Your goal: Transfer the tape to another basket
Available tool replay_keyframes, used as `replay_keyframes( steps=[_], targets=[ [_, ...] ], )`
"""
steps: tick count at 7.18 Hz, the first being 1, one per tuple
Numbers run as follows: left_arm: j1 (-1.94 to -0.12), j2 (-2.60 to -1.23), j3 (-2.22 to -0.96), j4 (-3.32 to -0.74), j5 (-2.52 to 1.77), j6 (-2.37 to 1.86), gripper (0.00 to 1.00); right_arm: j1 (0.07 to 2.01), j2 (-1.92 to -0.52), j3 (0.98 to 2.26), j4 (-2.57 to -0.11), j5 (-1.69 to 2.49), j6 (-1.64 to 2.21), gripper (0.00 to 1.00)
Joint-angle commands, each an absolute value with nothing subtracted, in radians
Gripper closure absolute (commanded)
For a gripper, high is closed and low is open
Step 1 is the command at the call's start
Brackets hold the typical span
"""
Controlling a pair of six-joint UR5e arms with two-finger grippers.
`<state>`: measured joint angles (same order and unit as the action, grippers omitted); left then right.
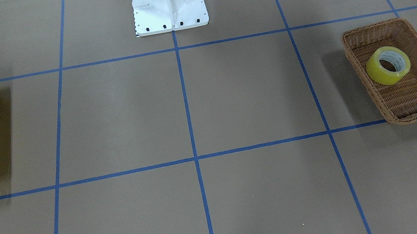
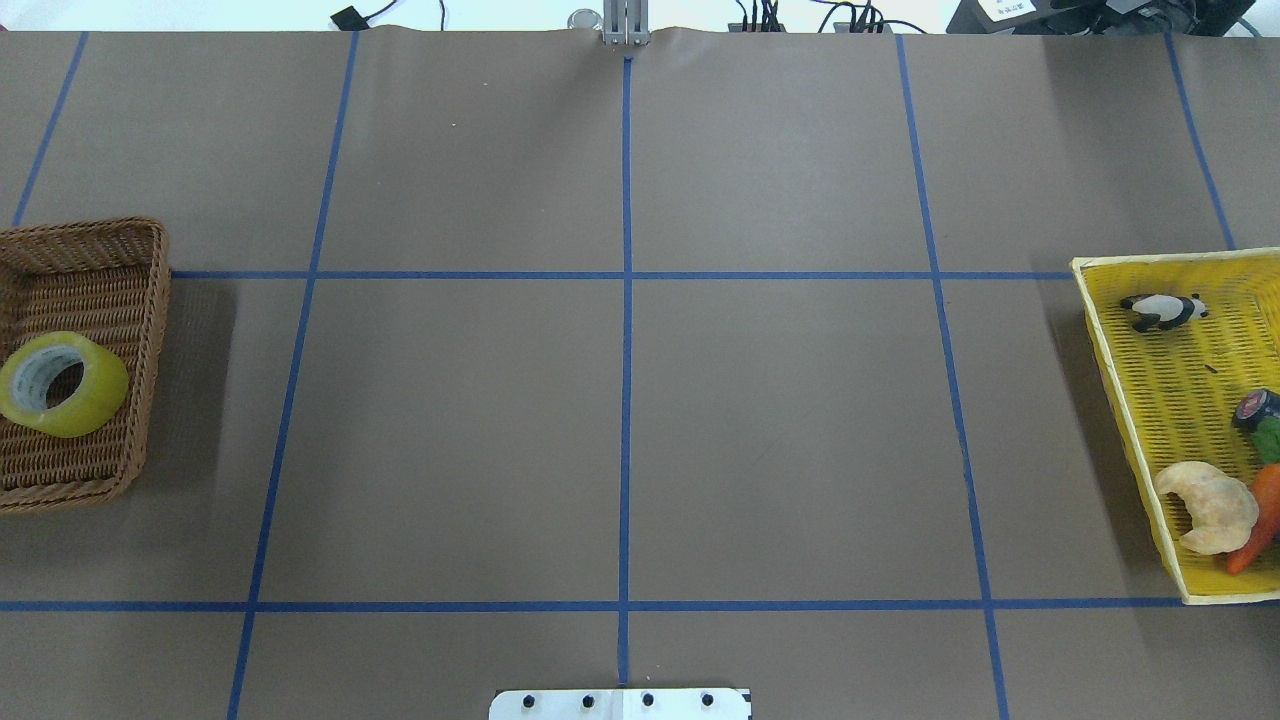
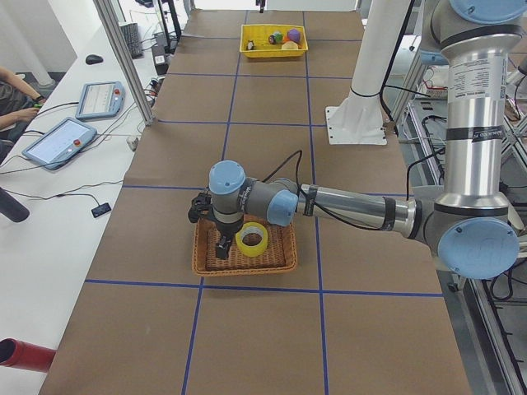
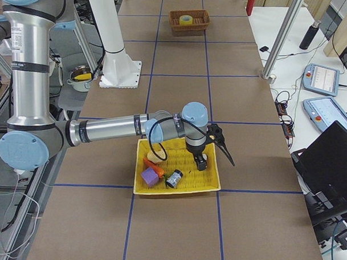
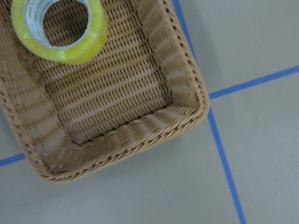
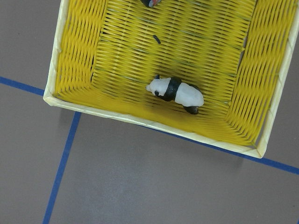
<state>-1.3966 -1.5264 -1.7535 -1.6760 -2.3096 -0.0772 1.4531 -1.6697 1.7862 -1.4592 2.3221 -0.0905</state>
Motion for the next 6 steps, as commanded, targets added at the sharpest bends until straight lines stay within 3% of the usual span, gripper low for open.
replay_keyframes(
  steps=[1, 6],
  targets=[
    [-1.422, -1.563, -1.75, -1.547, -2.316, -0.068, 0.02, 1.459, -1.683, 1.778, -1.468, 2.322, -0.106, 0.0],
    [-1.447, -1.566, -1.758, -1.554, -2.368, -0.074, 0.02, 1.47, -1.697, 1.787, -1.454, 2.348, -0.104, 0.0]
  ],
)
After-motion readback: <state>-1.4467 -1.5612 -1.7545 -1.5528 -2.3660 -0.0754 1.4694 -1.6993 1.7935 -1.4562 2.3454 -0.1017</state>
